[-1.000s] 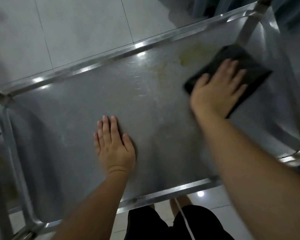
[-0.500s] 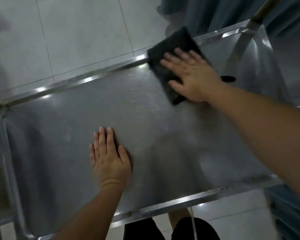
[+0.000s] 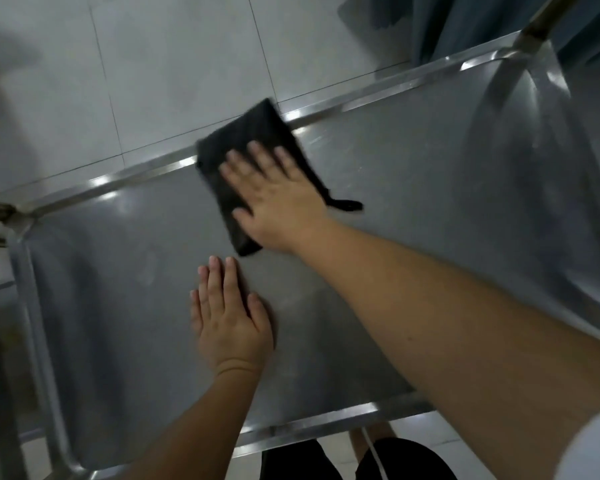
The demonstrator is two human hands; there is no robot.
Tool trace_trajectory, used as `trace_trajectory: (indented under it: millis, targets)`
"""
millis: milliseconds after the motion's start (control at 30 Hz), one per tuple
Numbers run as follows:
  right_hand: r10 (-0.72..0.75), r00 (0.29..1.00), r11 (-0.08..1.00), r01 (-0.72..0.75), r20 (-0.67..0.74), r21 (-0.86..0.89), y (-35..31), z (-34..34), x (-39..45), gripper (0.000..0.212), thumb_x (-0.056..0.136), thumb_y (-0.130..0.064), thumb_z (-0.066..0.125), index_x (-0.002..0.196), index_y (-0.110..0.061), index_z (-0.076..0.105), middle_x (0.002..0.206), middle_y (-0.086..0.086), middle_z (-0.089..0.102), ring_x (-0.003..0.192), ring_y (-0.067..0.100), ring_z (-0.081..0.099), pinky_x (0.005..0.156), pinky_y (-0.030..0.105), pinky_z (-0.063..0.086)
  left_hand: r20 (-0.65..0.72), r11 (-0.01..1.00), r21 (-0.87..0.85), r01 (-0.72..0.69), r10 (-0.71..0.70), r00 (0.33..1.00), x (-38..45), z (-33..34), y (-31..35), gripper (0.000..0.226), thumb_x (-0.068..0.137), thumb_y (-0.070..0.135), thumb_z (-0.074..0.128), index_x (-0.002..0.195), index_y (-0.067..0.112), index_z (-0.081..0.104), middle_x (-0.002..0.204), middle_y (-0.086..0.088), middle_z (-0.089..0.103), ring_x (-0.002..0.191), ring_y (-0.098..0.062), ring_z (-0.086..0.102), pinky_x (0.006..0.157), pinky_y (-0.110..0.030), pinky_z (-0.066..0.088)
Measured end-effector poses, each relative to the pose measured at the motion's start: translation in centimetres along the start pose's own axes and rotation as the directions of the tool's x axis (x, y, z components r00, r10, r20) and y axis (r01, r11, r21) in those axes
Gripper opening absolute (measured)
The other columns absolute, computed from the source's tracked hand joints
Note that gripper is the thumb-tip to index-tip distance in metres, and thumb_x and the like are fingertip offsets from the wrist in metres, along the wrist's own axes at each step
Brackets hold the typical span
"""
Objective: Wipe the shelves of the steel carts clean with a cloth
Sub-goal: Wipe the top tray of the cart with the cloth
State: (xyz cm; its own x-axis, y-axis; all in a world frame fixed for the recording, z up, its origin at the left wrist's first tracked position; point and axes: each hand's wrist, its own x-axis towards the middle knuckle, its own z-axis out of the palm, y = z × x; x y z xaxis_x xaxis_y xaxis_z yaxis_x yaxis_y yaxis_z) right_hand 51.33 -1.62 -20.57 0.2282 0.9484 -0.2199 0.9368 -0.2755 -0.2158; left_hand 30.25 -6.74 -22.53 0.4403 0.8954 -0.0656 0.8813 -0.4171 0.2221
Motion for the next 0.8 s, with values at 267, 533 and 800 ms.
trace_trajectory:
  millis: [267, 533, 800]
  targets:
    - [-0.221, 0.975, 0.966, 0.220, 0.008, -0.136, 10.1, -1.9, -0.9, 0.074, 0.099, -0.061, 0.026, 0.166, -0.034, 0.009, 0.173, -0.009, 0.007, 0.160, 0.015, 0.001, 0.129, 0.042, 0.000, 0.003, 1.000, 0.002, -0.014, 0.014, 1.000, -0.3, 0.5, -0.7, 0.068, 0.099, 0.040, 0.037, 0.165, 0.021, 0.034, 0.174, -0.002, 0.025, 0.162, -0.022, 0.017, 0.132, -0.045, 0.010]
    - [0.445, 0.892, 0.888, -0.451, -0.078, -0.089, 29.9, -5.9, -9.9, 0.080, 0.098, -0.070, 0.006, 0.165, -0.028, -0.004, 0.174, -0.001, -0.004, 0.160, 0.021, -0.003, 0.128, 0.044, 0.003, 0.010, 1.000, -0.028, -0.005, 0.005, 1.000, -0.2, 0.3, -0.2, 0.068, 0.098, 0.040, 0.038, 0.163, 0.020, 0.036, 0.173, -0.004, 0.027, 0.162, -0.023, 0.018, 0.132, -0.043, 0.008]
    - [0.408, 0.910, 0.907, -0.413, -0.072, -0.081, 23.7, -1.6, -22.3, 0.074, 0.102, -0.063, 0.018, 0.166, -0.025, 0.011, 0.174, 0.003, 0.009, 0.160, 0.026, 0.005, 0.128, 0.046, 0.007, 0.026, 0.999, -0.053, -0.001, 0.002, 1.000, -0.2, -0.4, 0.1, 0.070, 0.097, 0.041, 0.037, 0.163, 0.018, 0.037, 0.173, -0.005, 0.027, 0.162, -0.024, 0.017, 0.132, -0.045, 0.008]
